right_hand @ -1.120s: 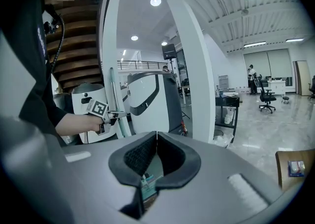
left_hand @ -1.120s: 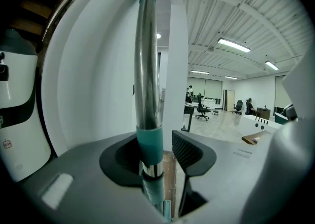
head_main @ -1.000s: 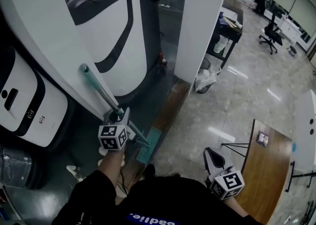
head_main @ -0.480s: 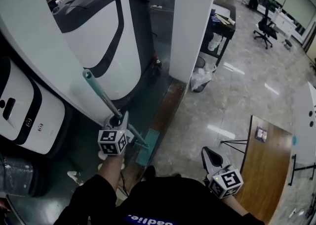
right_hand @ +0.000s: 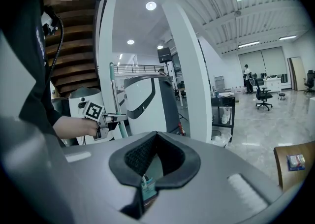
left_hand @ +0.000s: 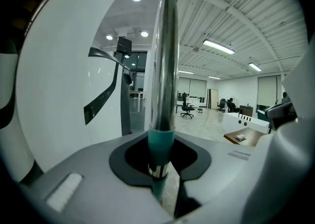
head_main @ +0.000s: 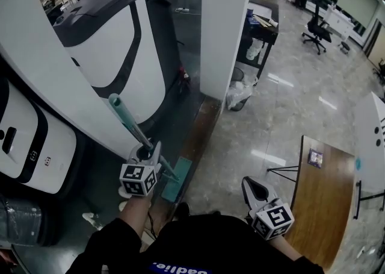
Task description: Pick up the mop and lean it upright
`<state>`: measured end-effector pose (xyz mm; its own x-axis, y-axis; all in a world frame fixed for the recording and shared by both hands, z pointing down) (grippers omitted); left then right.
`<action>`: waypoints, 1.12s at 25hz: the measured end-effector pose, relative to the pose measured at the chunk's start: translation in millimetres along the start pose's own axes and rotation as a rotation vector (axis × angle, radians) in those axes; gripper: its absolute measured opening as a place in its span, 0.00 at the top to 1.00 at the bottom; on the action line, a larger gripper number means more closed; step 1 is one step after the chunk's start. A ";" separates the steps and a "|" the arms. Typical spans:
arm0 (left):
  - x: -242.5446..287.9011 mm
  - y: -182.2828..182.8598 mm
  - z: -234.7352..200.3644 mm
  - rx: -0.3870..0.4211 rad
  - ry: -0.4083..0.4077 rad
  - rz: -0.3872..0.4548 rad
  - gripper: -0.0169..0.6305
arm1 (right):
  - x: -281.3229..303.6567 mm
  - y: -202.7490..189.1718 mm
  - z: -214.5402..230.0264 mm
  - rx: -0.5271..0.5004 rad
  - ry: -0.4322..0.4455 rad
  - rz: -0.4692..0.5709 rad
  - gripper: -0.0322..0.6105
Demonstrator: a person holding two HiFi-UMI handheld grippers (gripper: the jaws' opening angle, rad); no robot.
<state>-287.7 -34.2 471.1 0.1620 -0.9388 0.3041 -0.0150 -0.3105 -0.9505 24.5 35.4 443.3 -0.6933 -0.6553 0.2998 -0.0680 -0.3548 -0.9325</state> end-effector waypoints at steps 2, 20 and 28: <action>-1.1 4.7 5.4 0.011 -0.010 0.000 0.83 | -0.9 0.7 0.5 0.003 0.003 0.008 0.94; -19.2 85.7 129.9 0.068 -0.274 0.123 0.83 | -26.0 -0.3 16.1 0.044 0.008 0.065 0.94; -25.2 89.8 181.4 0.079 -0.363 0.121 0.82 | -47.0 0.1 27.5 0.077 0.002 0.101 0.94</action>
<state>-114.2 -11.4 366.4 0.5022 -0.8497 0.1605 0.0183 -0.1751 -0.9844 76.8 47.9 434.6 -0.6953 -0.6891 0.2042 0.0580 -0.3370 -0.9397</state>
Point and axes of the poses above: the fingertips, and each gripper's own axes: x forward along the fingers, z to its right, y out of its top, the point moved 1 cm from there along -x, backward along the fingers, and after that the axes turned 2 degrees about y, right-handed, at the moved point
